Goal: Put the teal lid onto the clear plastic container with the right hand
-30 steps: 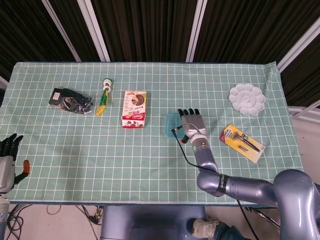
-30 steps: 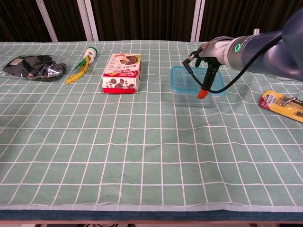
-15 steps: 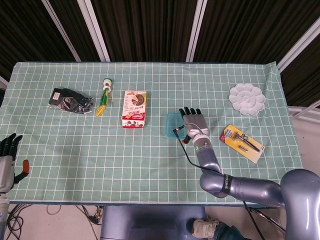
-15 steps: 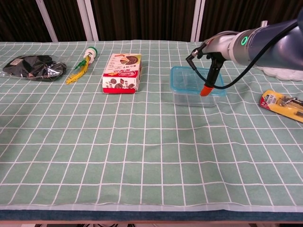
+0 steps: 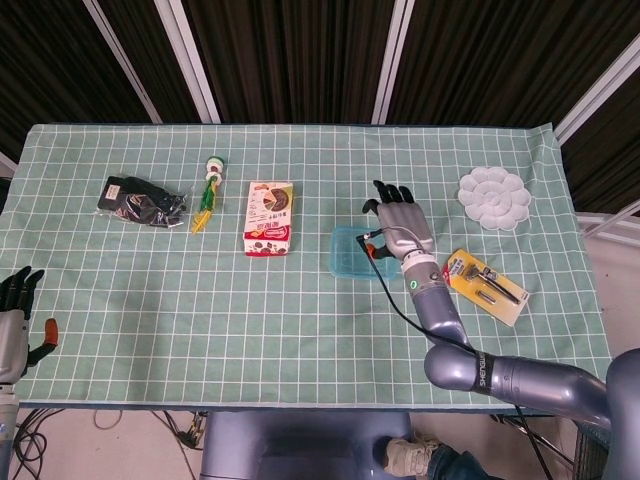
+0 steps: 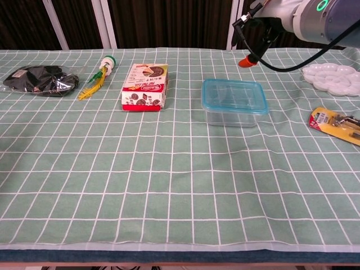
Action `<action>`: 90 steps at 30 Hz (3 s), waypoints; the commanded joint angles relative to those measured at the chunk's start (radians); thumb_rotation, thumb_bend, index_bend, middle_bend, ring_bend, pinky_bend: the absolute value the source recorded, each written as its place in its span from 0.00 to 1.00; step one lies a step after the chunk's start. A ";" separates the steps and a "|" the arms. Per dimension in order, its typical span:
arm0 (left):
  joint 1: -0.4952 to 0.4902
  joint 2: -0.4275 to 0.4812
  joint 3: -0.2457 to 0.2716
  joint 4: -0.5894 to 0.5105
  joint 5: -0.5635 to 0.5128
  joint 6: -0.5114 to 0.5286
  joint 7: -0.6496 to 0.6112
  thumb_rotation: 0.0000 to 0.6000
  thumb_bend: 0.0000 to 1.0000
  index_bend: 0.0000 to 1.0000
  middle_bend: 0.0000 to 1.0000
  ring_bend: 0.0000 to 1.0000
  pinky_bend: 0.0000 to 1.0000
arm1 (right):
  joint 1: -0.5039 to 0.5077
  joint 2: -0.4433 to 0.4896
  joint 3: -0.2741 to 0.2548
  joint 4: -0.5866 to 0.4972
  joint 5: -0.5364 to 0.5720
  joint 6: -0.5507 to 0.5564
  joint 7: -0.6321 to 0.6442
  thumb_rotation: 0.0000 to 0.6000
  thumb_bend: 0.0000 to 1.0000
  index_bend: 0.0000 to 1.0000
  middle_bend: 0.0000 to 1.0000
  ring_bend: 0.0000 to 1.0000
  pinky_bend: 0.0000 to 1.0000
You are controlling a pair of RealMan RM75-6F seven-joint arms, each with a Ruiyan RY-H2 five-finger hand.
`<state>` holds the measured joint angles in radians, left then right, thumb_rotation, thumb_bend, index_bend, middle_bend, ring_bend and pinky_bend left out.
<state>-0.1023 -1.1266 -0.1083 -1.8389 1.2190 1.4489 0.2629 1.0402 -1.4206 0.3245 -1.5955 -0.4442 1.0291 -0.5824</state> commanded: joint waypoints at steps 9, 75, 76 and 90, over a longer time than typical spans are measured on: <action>-0.006 0.002 -0.010 -0.002 -0.026 -0.007 0.005 1.00 0.54 0.08 0.00 0.00 0.00 | -0.009 -0.083 -0.017 0.171 -0.051 -0.072 0.074 1.00 0.39 0.49 0.04 0.00 0.00; -0.017 0.006 -0.014 -0.005 -0.061 -0.013 0.010 1.00 0.54 0.09 0.00 0.00 0.00 | -0.019 -0.261 -0.038 0.514 -0.034 -0.259 0.095 1.00 0.48 0.58 0.04 0.00 0.00; -0.017 0.006 -0.014 -0.005 -0.062 -0.013 0.010 1.00 0.54 0.09 0.00 0.00 0.00 | -0.019 -0.261 -0.041 0.510 -0.033 -0.261 0.093 1.00 0.48 0.58 0.04 0.00 0.00; -0.017 0.008 -0.013 -0.006 -0.059 -0.010 0.005 1.00 0.54 0.09 0.00 0.00 0.00 | -0.016 -0.273 -0.066 0.478 -0.019 -0.261 0.058 1.00 0.48 0.58 0.04 0.00 0.00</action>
<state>-0.1196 -1.1181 -0.1217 -1.8445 1.1601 1.4386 0.2680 1.0238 -1.6928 0.2585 -1.1175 -0.4637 0.7678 -0.5236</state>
